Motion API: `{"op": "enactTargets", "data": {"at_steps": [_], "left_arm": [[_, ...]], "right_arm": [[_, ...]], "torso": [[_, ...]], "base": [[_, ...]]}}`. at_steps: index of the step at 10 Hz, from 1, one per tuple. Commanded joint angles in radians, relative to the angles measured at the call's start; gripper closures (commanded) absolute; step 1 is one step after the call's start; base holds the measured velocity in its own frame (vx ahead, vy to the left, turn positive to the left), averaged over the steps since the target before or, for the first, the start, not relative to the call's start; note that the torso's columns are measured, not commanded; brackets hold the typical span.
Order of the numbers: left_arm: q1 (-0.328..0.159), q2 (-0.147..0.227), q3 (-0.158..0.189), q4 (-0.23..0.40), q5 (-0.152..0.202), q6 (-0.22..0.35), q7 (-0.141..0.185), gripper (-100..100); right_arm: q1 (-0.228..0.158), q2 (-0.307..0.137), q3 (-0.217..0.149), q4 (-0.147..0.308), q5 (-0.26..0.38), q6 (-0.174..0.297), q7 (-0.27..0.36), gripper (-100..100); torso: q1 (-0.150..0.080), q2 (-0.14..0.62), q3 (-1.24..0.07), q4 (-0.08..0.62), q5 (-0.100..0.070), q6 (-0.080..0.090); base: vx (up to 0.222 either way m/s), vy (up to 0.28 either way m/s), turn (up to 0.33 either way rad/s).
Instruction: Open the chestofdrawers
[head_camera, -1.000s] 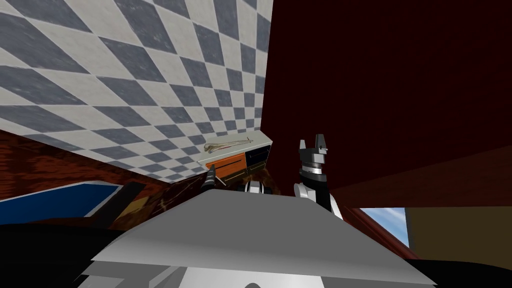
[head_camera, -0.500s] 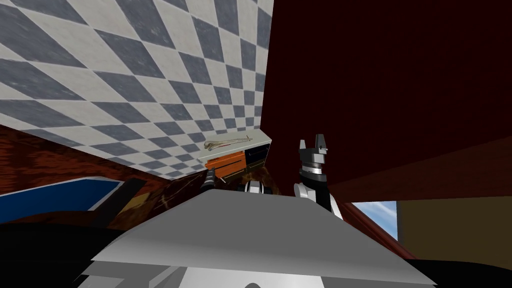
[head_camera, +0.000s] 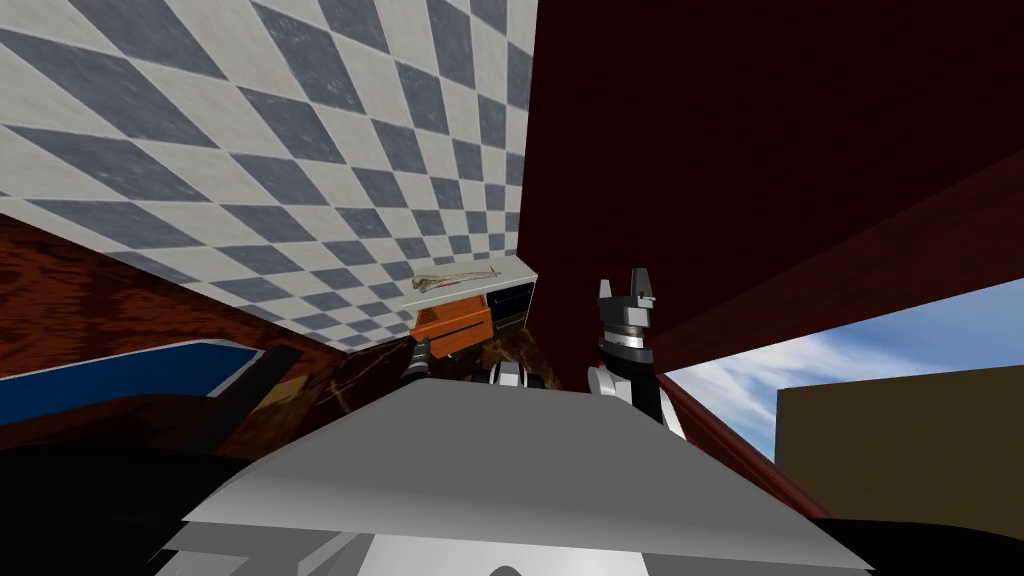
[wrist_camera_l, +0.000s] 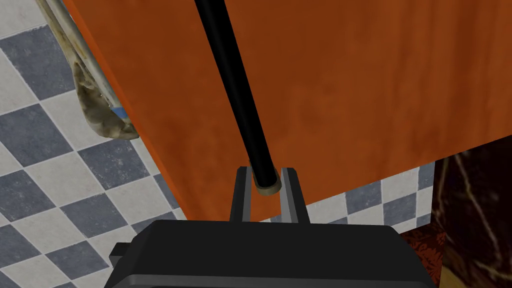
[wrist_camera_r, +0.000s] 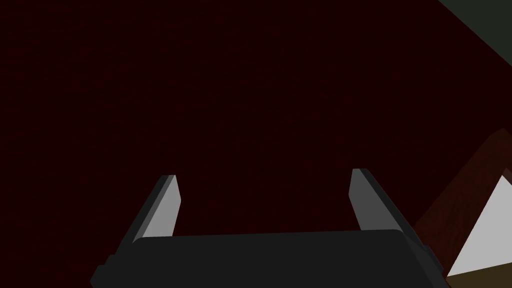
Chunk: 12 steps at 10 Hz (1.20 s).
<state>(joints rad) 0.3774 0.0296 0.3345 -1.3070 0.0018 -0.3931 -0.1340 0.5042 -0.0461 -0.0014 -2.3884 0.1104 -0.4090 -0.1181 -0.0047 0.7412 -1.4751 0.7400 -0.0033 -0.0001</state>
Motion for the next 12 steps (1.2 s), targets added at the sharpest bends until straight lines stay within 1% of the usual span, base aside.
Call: {"op": "enactTargets", "data": {"at_steps": [1,4,9,10,11,12], "left_arm": [[0.017,0.009,0.002,-0.056,0.004,0.042,0.013,-100],[0.032,0.026,0.007,-0.128,0.012,0.108,0.031,-100],[0.058,0.054,0.016,-0.247,0.024,0.218,0.062,-100],[0.053,0.049,0.015,-0.236,0.022,0.207,0.057,-100],[0.053,0.049,0.015,-0.239,0.022,0.213,0.058,0],[0.053,0.049,0.015,-0.239,0.022,0.212,0.058,0]], "right_arm": [[0.0,0.0,0.0,0.0,0.0,0.0,0.0,0],[0.0,0.0,0.0,0.0,0.0,0.0,0.0,0],[0.0,0.0,0.0,0.0,0.0,0.0,0.0,0],[0.0,0.0,0.0,0.0,0.0,0.0,0.0,0],[0.0,0.0,0.0,0.0,0.0,0.0,0.0,0],[0.0,0.0,0.0,0.0,0.0,0.0,0.0,0]], "torso": [[-0.001,0.003,0.002,0.001,0.0,0.0],[0.007,-0.01,-0.005,-0.003,0.004,0.0],[0.004,-0.002,0.0,-0.002,0.003,0.0],[0.005,-0.003,-0.001,-0.002,0.003,0.0],[0.006,-0.004,-0.001,-0.002,0.004,0.0],[0.006,-0.005,-0.002,-0.002,0.004,0.0]], "base": [[-0.111,-0.07,-0.038],[-0.002,-0.015,-0.035],[-0.018,-0.022,-0.028],[-0.012,-0.01,-0.004],[0.0,0.0,0.0],[0.0,0.0,0.0]]}}
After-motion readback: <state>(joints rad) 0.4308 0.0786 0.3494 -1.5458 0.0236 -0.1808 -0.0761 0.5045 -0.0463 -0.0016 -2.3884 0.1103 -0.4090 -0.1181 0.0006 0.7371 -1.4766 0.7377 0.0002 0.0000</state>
